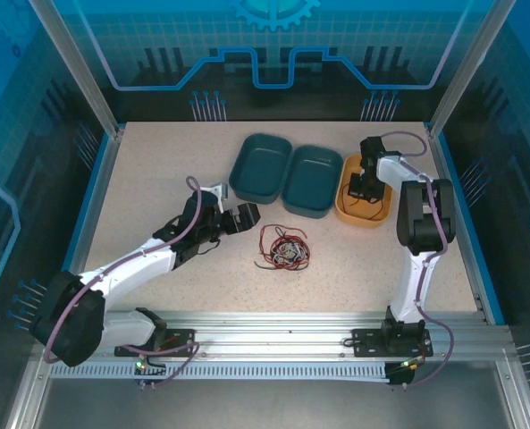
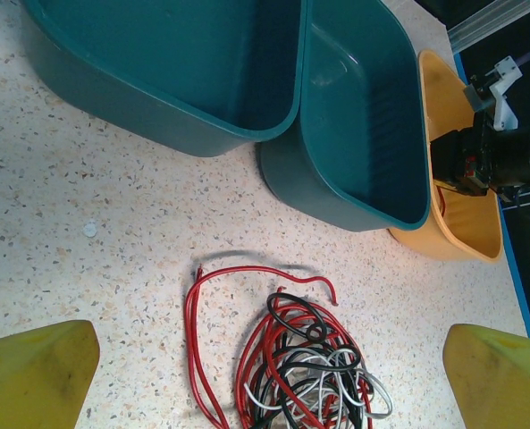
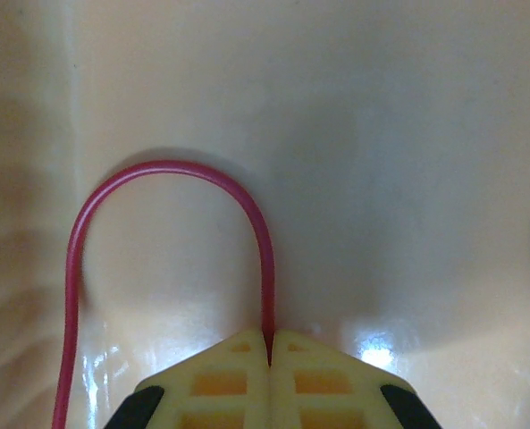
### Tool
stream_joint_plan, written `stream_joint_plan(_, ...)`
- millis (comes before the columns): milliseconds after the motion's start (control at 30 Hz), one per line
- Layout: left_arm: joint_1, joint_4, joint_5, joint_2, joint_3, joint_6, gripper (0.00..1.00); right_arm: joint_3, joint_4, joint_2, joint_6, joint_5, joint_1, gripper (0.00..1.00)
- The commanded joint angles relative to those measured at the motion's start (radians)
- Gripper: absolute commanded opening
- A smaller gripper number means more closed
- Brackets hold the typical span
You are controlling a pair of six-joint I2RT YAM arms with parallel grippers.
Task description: Untangle the cables
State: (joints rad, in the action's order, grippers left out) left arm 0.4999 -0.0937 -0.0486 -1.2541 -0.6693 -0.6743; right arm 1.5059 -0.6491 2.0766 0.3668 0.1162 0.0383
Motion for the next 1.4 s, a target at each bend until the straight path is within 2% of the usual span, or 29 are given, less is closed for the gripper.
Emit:
stream_joint_plan(0, -0.005, 0.012, 0.011, 0.002, 0.011, 0.020, 0.99, 0.027, 0.004, 0.025, 0.030, 0.001, -0.003, 0.00)
stream_joint_plan(133, -0.005, 0.012, 0.013, 0.000, 0.009, 0.019, 0.99, 0.031, 0.024, 0.023, 0.040, -0.002, 0.008, 0.02)
stream_joint_plan(200, -0.005, 0.015, 0.012, -0.001, 0.004, 0.018, 0.99, 0.036, 0.020, 0.008, 0.040, 0.016, 0.016, 0.11)
stream_joint_plan(467, -0.004, 0.031, 0.012, 0.005, -0.016, 0.021, 0.99, -0.011, -0.001, -0.140, 0.026, 0.088, 0.025, 0.30)
stream_joint_plan(667, -0.005, 0.031, 0.003, 0.001, -0.030, 0.021, 0.99, -0.053, -0.023, -0.254, 0.008, 0.117, 0.029, 0.33)
stream_joint_plan(767, -0.005, 0.027, -0.003, 0.002, -0.030, 0.022, 0.99, -0.078, -0.032, -0.315, 0.000, 0.123, 0.034, 0.41)
stream_joint_plan(833, -0.005, 0.028, -0.002, 0.005, -0.029, 0.024, 0.99, -0.102, -0.032, -0.364, -0.008, 0.125, 0.050, 0.42)
stream_joint_plan(1033, -0.007, 0.038, 0.011, 0.018, -0.025, 0.025, 0.99, -0.188, -0.053, -0.529, -0.007, 0.099, 0.158, 0.42)
stream_joint_plan(1100, -0.008, 0.040, 0.014, 0.019, -0.025, 0.025, 0.99, -0.206, -0.069, -0.571, 0.004, 0.106, 0.209, 0.45)
stream_joint_plan(1200, -0.012, 0.046, 0.028, 0.019, -0.027, 0.025, 0.99, -0.238, -0.072, -0.633, 0.015, 0.130, 0.318, 0.51)
stream_joint_plan(1367, -0.027, 0.049, 0.055, 0.021, -0.018, 0.000, 0.99, -0.274, -0.045, -0.671, 0.055, 0.099, 0.488, 0.53)
